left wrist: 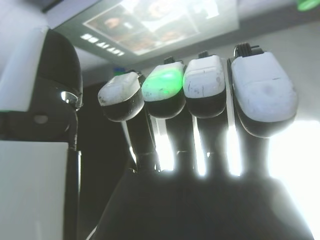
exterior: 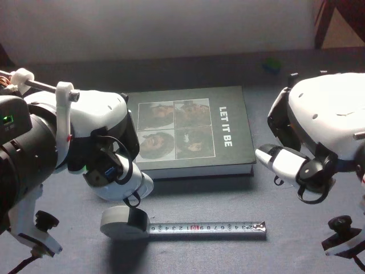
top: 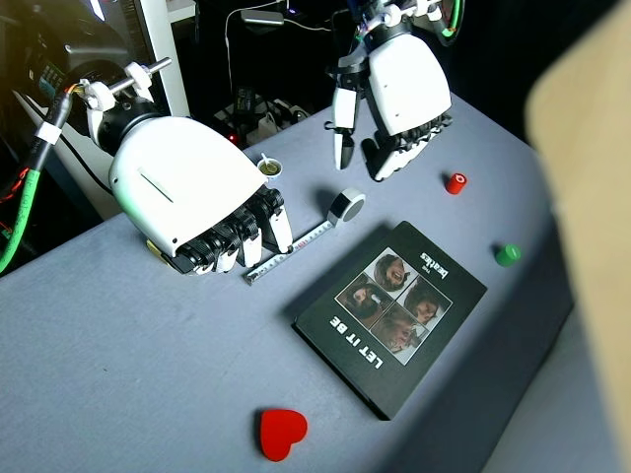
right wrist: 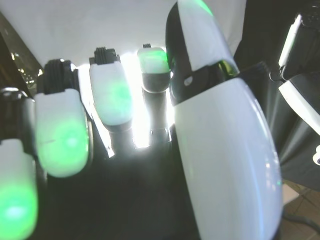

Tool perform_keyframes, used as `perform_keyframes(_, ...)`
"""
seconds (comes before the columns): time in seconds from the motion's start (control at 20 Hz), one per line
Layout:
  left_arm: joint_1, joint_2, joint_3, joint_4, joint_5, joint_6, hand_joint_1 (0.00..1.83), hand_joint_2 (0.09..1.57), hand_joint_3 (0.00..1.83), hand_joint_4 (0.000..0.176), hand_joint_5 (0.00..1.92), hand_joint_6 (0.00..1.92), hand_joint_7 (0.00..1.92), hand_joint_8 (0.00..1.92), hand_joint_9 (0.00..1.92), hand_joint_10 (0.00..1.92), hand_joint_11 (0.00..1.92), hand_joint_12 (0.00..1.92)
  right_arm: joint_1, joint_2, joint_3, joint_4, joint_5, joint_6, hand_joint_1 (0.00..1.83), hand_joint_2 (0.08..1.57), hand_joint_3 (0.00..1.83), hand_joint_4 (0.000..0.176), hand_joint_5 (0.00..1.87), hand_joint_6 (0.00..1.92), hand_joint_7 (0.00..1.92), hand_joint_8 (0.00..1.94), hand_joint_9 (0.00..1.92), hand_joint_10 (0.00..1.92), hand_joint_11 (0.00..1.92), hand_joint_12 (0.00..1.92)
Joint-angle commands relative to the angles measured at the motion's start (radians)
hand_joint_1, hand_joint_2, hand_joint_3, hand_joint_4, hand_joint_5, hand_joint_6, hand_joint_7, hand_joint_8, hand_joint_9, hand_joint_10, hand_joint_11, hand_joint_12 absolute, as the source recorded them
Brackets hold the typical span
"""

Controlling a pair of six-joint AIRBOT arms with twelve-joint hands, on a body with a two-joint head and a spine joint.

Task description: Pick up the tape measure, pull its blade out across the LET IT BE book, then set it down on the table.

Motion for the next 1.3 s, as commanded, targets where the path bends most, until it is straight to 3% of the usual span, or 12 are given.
perform_keyframes(0.0, -0.004, 0.003, 0.002, 0.073, 0.003, 0.000, 0.17, 1.15, 0.16, 0.023, 0.16, 0.06, 0.15, 0.04, 0.13, 0.04, 0.01, 0.48, 0.006, 0.003, -0.003, -0.089, 0.053, 0.001, 0.23, 1.10, 0.16, 0.068, 0.31, 0.12, 0.28, 0.07, 0.19, 0.18, 0.00, 0.85)
perform_keyframes(0.05, -0.003, 0.003, 0.003, 0.074, -0.001, 0.000, 0.17, 1.15, 0.16, 0.023, 0.16, 0.06, 0.15, 0.04, 0.13, 0.04, 0.01, 0.48, 0.004, 0.003, -0.003, -0.089, 0.054, -0.001, 0.23, 1.10, 0.16, 0.068, 0.31, 0.12, 0.28, 0.07, 0.19, 0.18, 0.00, 0.85)
perform_keyframes(0.1, 0.000, 0.003, 0.006, 0.074, -0.002, 0.000, 0.15, 1.22, 0.03, 0.023, 0.18, 0.01, 0.16, 0.01, 0.14, 0.01, 0.00, 0.51, 0.003, 0.003, -0.003, -0.089, 0.054, -0.002, 0.23, 1.17, 0.02, 0.069, 0.35, 0.02, 0.30, 0.01, 0.24, 0.06, 0.00, 0.89)
perform_keyframes(0.55, -0.002, 0.004, 0.018, 0.072, -0.022, -0.002, 0.15, 1.24, 0.00, 0.022, 0.18, 0.00, 0.18, 0.00, 0.16, 0.00, 0.00, 0.49, 0.006, 0.003, -0.004, -0.089, 0.049, 0.004, 0.23, 1.18, 0.00, 0.068, 0.36, 0.01, 0.30, 0.00, 0.27, 0.02, 0.00, 0.95)
perform_keyframes(0.8, -0.028, 0.007, 0.037, 0.067, 0.000, 0.034, 0.53, 1.06, 0.00, 0.021, 0.21, 0.01, 0.22, 0.01, 0.18, 0.00, 0.00, 0.50, 0.002, 0.003, -0.006, -0.088, 0.047, 0.005, 0.23, 1.18, 0.00, 0.068, 0.37, 0.00, 0.32, 0.00, 0.27, 0.01, 0.00, 0.98)
perform_keyframes(0.95, -0.037, 0.007, 0.071, 0.050, 0.037, 0.097, 0.73, 1.03, 0.00, 0.020, 0.23, 0.00, 0.23, 0.00, 0.21, 0.00, 0.00, 0.57, 0.001, 0.003, -0.006, -0.088, 0.046, 0.005, 0.25, 1.19, 0.00, 0.068, 0.36, 0.00, 0.33, 0.00, 0.28, 0.01, 0.00, 0.97)
perform_keyframes(1.05, -0.009, 0.017, 0.103, 0.066, 0.157, 0.022, 0.76, 1.04, 0.00, 0.020, 0.22, 0.00, 0.24, 0.00, 0.22, 0.01, 0.00, 0.62, 0.001, 0.003, -0.007, -0.088, 0.046, 0.004, 0.25, 1.19, 0.00, 0.068, 0.36, 0.00, 0.33, 0.00, 0.28, 0.01, 0.00, 0.97)
perform_keyframes(1.1, 0.009, 0.026, 0.123, 0.108, 0.230, -0.046, 0.83, 1.06, 0.00, 0.011, 0.23, 0.00, 0.29, 0.00, 0.27, 0.01, 0.00, 0.70, 0.000, 0.003, -0.007, -0.088, 0.045, 0.004, 0.27, 1.19, 0.00, 0.060, 0.38, 0.01, 0.36, 0.01, 0.29, 0.01, 0.00, 1.01)
perform_keyframes(1.25, 0.066, 0.048, 0.151, 0.364, 0.342, -0.391, 0.89, 1.08, 0.00, 0.000, 0.32, 0.01, 0.35, 0.01, 0.31, 0.01, 0.02, 0.75, -0.005, 0.004, -0.008, -0.088, 0.045, 0.000, 0.28, 1.20, 0.00, 0.058, 0.38, 0.00, 0.37, 0.00, 0.28, 0.00, 0.00, 1.02)
